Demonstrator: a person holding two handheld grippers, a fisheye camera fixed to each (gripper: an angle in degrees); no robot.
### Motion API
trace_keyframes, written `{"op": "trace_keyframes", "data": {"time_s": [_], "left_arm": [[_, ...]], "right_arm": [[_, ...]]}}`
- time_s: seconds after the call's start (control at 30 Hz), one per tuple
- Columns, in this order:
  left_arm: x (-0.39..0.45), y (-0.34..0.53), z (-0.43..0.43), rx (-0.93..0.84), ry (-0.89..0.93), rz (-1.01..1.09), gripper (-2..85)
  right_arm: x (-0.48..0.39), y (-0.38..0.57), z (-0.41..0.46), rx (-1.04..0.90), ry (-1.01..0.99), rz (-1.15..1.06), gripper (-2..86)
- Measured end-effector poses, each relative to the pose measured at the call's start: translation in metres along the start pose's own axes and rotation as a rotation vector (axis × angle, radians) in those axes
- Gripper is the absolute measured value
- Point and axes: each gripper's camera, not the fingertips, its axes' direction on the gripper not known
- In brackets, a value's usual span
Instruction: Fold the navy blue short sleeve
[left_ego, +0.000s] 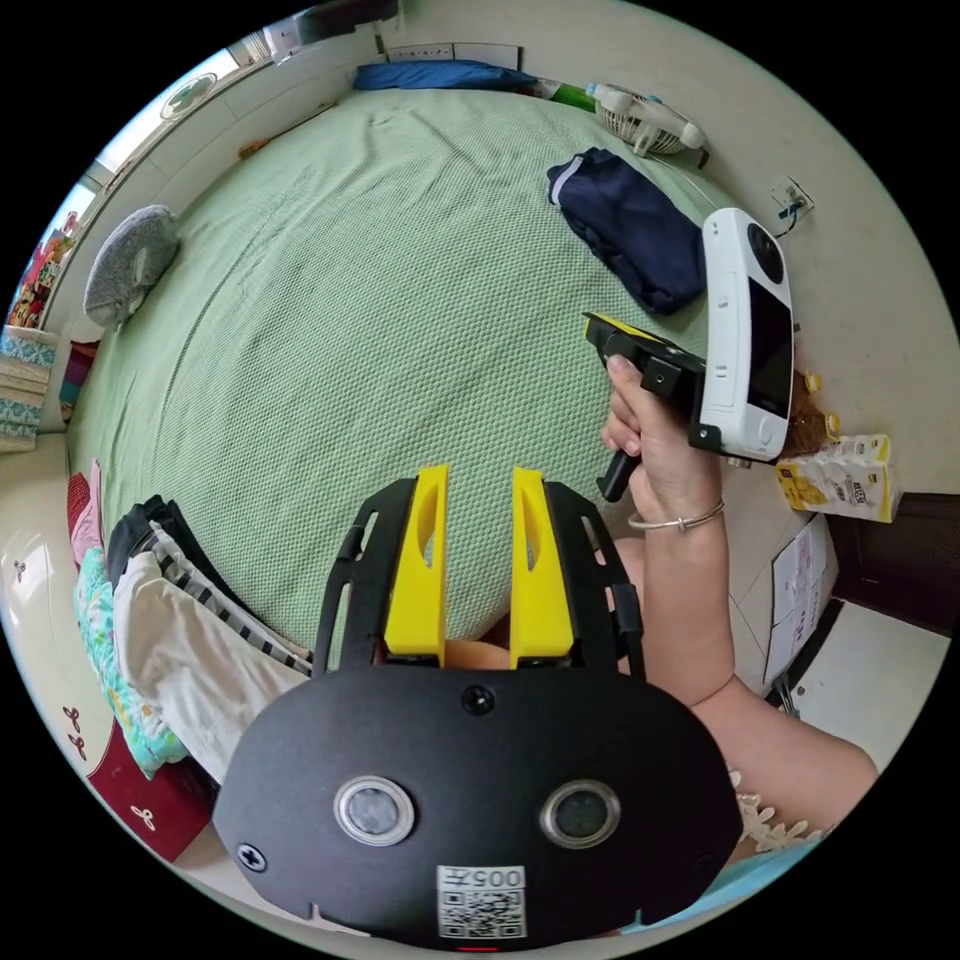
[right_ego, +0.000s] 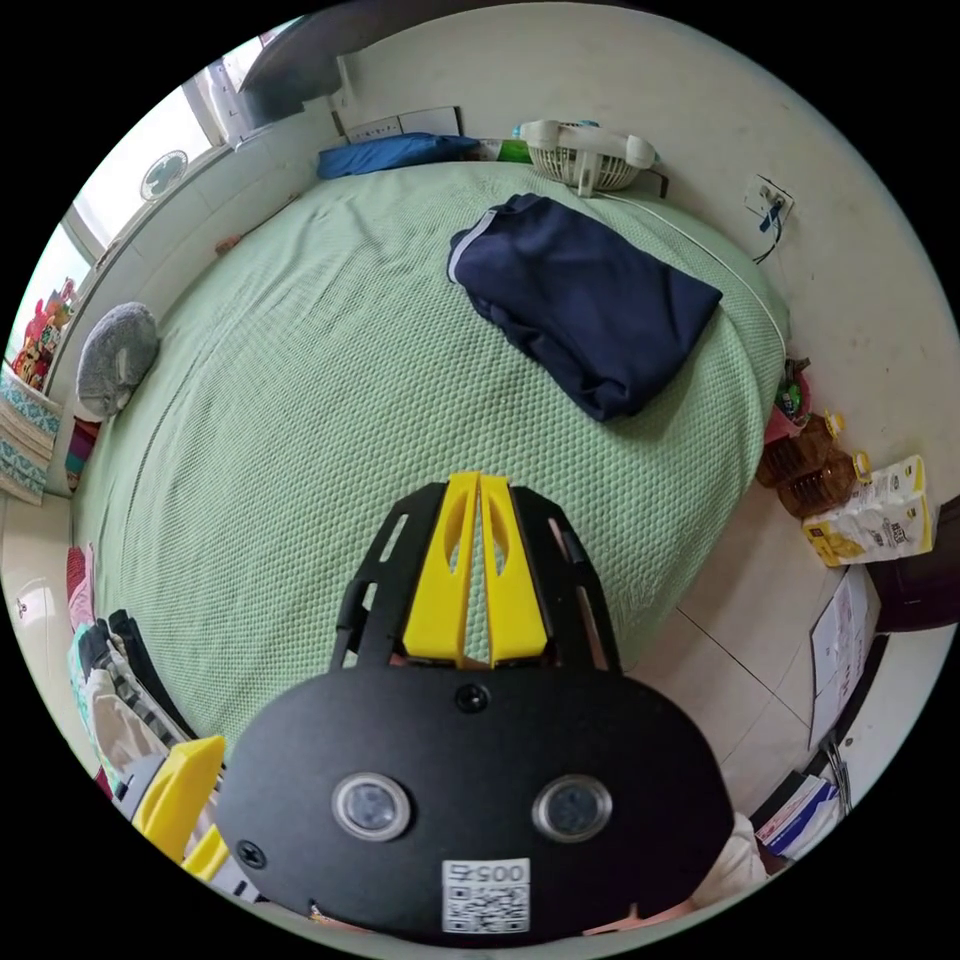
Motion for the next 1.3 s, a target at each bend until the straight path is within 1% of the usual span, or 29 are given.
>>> {"op": "trace_keyframes", "data": {"time_s": [0.17, 0.4, 0.7, 1.0, 1.17, 1.3], "left_arm": [[-0.012, -0.008, 0.007, 0.008, 0.056, -0.018, 10.5], [-0.025, -0.009, 0.011, 0.033, 0.073, -0.037, 10.5], [-0.041, -0.010, 0.027, 0.020, 0.094, -0.036, 10.5], [-0.059, -0.001, 0.032, 0.057, 0.137, -0.028, 10.4], [-0.071, 0.010, 0.031, 0.112, 0.240, 0.013, 10.4], [-0.079, 0.015, 0.036, 0.115, 0.229, -0.001, 10.4]], "right_arm": [[0.002, 0.001, 0.002, 0.001, -0.007, -0.003, -0.9], [0.003, 0.001, 0.007, -0.006, -0.011, -0.009, -0.9], [-0.001, 0.005, 0.011, -0.007, -0.010, -0.023, -0.9], [-0.004, 0.009, 0.015, -0.004, -0.009, -0.033, -0.9], [-0.007, 0.012, 0.018, -0.010, -0.004, -0.044, -0.9], [-0.009, 0.014, 0.019, -0.005, 0.000, -0.052, -0.9]]}}
